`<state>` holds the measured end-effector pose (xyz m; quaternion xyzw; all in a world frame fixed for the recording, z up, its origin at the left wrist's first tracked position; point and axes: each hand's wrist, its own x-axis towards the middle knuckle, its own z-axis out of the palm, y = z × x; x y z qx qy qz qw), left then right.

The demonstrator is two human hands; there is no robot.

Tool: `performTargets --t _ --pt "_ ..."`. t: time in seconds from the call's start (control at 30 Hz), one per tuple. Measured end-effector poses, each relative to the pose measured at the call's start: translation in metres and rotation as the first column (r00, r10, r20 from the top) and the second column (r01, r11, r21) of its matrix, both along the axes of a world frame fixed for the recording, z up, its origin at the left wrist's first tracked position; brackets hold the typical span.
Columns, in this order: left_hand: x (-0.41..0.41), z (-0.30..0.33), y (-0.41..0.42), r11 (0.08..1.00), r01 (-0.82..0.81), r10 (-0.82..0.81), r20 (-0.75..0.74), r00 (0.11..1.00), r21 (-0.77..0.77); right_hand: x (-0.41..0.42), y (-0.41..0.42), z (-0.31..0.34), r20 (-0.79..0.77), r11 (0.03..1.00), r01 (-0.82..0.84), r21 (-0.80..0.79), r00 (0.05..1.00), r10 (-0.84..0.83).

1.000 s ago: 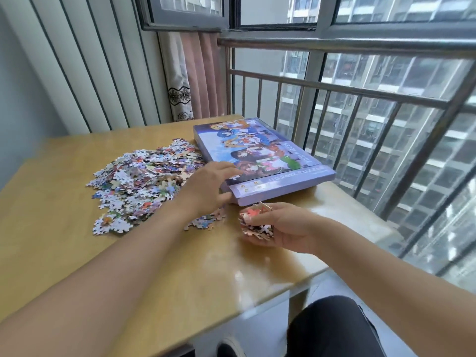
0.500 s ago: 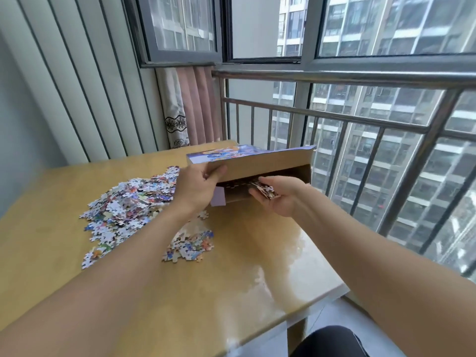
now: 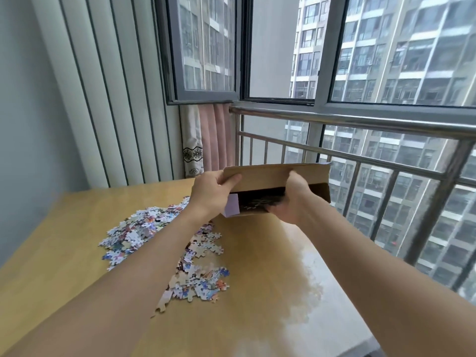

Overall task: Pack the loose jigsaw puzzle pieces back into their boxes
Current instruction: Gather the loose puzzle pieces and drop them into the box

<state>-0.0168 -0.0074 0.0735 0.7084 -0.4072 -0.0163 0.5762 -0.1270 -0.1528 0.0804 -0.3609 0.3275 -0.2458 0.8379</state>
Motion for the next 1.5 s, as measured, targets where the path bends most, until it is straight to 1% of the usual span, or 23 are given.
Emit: performTargets --t 0.07,0.13,0.17,0.2,0.23,0.27,0.3,0.37,0.43,0.5,0.6,0.7,0.83,0.87,0.93,1.03,1.1,1.17,1.27,1.33,1.4,1.47,1.5 --pt "0.003 0.003 0.002 1.000 -0.022 0.022 0.010 1.000 -0.019 -0.006 0.000 0.004 -0.123 0.963 -0.073 -0.261 0.992 0.042" --pt "0.005 0.006 0.003 0.999 -0.025 0.026 0.015 1.000 -0.034 -0.014 -0.001 0.003 -0.287 0.802 -0.195 -0.564 0.958 0.031" --pt "0.007 0.007 0.003 0.999 -0.025 0.025 0.019 1.000 -0.037 -0.020 -0.001 0.002 -0.395 0.646 -0.295 -0.704 0.919 -0.011" --pt "0.008 0.008 0.003 0.999 -0.030 0.031 0.025 0.999 -0.042 -0.026 -0.001 0.003 -0.486 0.413 -0.413 -0.812 0.870 -0.085" --pt "0.009 0.008 0.002 0.998 -0.043 0.044 0.022 0.999 -0.048 -0.030 -0.002 0.002 -0.541 0.151 -0.520 -0.841 0.819 -0.189" --pt "0.009 0.009 0.002 0.997 -0.058 0.059 0.013 0.998 -0.058 -0.031 -0.003 0.000 -0.534 -0.074 -0.577 -0.813 0.790 -0.301" --pt "0.009 0.012 0.002 0.995 -0.072 0.071 -0.008 0.997 -0.075 -0.033 -0.003 -0.001 -0.472 -0.229 -0.588 -0.776 0.782 -0.407" --pt "0.009 0.018 0.002 0.988 -0.082 0.075 -0.056 0.996 -0.133 -0.034 -0.003 0.000 -0.265 -0.402 -0.490 -0.774 0.826 -0.497" --pt "0.010 0.026 0.002 0.978 -0.073 0.062 -0.062 0.996 -0.195 -0.033 -0.009 0.000 -0.066 -0.511 -0.327 -0.795 0.884 -0.462" --pt "0.009 0.034 0.003 0.979 -0.062 0.058 -0.026 0.998 -0.195 -0.031 -0.015 0.005 -0.019 -0.530 -0.288 -0.798 0.890 -0.455" --pt "0.015 0.032 0.002 0.983 -0.057 0.054 -0.021 0.998 -0.175 -0.028 -0.021 0.004 -0.073 -0.511 -0.350 -0.785 0.872 -0.485" --pt "0.017 0.017 -0.001 0.990 -0.054 0.053 -0.007 0.999 -0.128 -0.028 -0.025 -0.006 -0.206 -0.477 -0.509 -0.717 0.808 -0.552" --pt "0.007 -0.007 -0.003 0.998 -0.040 0.040 -0.012 0.999 -0.048 -0.035 -0.013 -0.012 -0.360 -0.461 -0.633 -0.622 0.754 -0.550" --pt "0.003 -0.015 -0.003 0.999 -0.039 0.039 -0.022 0.999 -0.019 -0.037 -0.005 -0.011 -0.413 -0.466 -0.645 -0.606 0.756 -0.508" --pt "-0.005 -0.028 -0.001 0.998 -0.026 0.028 -0.025 0.999 0.055 -0.040 0.015 -0.005 -0.584 -0.411 -0.678 -0.609 0.734 -0.346" --pt "-0.014 -0.056 0.005 0.987 0.077 -0.073 -0.037 0.997 0.144 -0.046 0.047 0.016 -0.819 -0.303 -0.792 -0.530 0.571 -0.057" --pt "-0.017 -0.072 0.015 0.958 0.180 -0.170 -0.062 0.983 0.223 -0.045 0.062 0.031 -0.854 -0.243 -0.819 -0.520 0.507 0.117" --pt "-0.017 -0.084 0.026 0.902 0.273 -0.276 -0.039 0.960 0.334 -0.031 0.069 0.040 -0.813 -0.196 -0.791 -0.580 0.547 0.199" --pt "0.002 -0.091 0.045 0.794 0.324 -0.381 0.006 0.924 0.513 0.012 0.070 0.027 -0.754 -0.130 -0.743 -0.656 0.640 0.147" --pt "0.024 -0.084 0.064 0.769 0.284 -0.334 -0.018 0.942 0.573 0.048 0.067 0.001 -0.748 -0.118 -0.739 -0.663 0.660 0.064" --pt "0.050 -0.077 0.091 0.815 0.177 -0.198 -0.023 0.980 0.551 0.080 0.071 -0.026 -0.766 -0.113 -0.761 -0.639 0.643 0.006" --pt "0.074 -0.078 0.117 0.849 -0.058 0.032 0.060 0.998 0.525 0.102 0.078 -0.045 -0.785 -0.081 -0.782 -0.618 0.620 0.010" --pt "0.087 -0.082 0.130 0.834 -0.194 0.157 0.116 0.981 0.516 0.114 0.084 -0.051 -0.800 -0.068 -0.797 -0.600 0.600 0.029"
